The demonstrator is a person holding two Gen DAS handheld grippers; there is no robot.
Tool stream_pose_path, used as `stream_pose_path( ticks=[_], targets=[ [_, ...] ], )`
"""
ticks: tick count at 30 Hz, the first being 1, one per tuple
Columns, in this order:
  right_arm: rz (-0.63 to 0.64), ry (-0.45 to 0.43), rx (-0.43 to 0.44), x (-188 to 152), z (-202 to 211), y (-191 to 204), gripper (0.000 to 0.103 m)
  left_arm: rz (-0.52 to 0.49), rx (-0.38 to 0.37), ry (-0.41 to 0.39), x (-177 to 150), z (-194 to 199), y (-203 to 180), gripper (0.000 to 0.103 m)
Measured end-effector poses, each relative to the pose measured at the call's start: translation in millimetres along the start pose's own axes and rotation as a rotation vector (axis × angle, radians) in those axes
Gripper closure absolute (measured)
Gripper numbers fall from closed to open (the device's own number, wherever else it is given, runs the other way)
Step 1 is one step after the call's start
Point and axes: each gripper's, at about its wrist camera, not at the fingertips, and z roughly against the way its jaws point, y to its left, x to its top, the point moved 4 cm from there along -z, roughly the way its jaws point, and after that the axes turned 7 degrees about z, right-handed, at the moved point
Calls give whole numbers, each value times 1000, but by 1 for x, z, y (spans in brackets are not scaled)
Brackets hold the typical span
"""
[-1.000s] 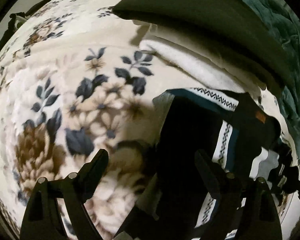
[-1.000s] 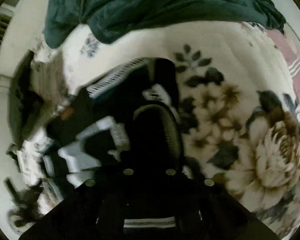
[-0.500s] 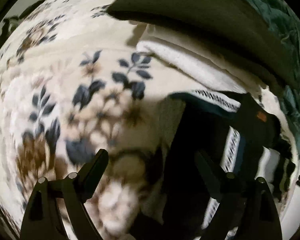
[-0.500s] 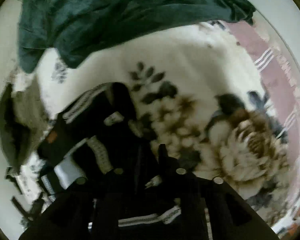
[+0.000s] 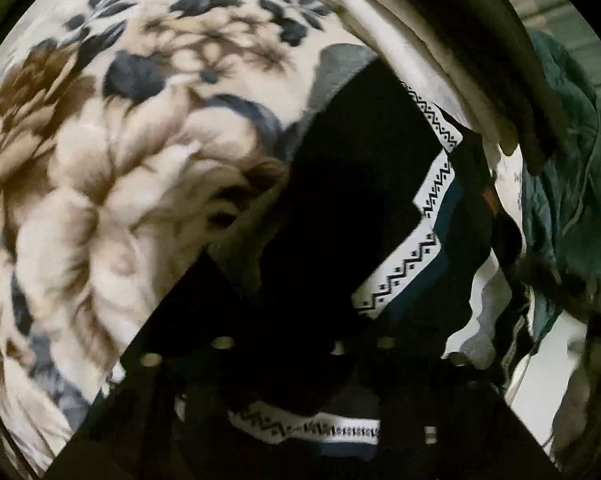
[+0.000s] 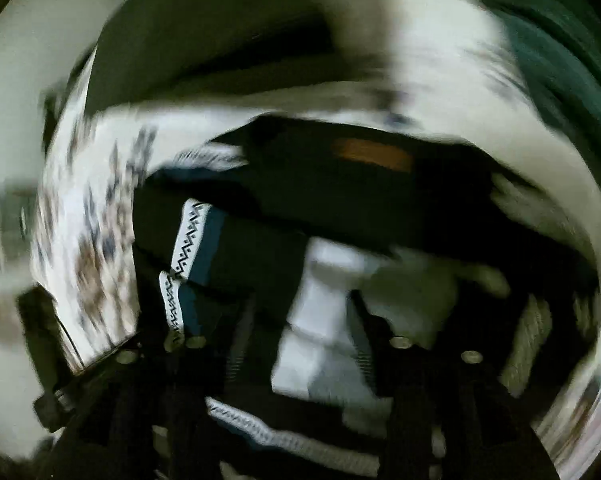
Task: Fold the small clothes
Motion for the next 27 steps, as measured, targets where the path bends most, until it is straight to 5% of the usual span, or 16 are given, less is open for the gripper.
stream_pose_path(
  ticks=[5,6,7,13,18,21,24,27],
  targets=[
    [242,138,-64,40,-60,41,55,-56,-15,-46,-5,5,-7,92],
    [256,143,-69,42,-64,43,86,-53,-20,-44,-5,6,-2,93],
    [270,132,-74,45,-67,45,100,-51,-26,-43,-6,6,0,93],
    [190,8,-107,70,-50,29,101,-77,-45,-40,-9,12,13,94],
    [176,33,-158,77,-55,24,101,-101,-48,-26,-16,21,16,94],
    [183,44,-89,82,-50,36,95,-113,-60,-18,-15,26,16,94],
    [205,4,36,92,-41,57,40,-124,-57,-8,-12,25,18,94],
    [234,53,120,104,-63,93,40,-133,-52,-5,-8,22,17,94]
  ],
)
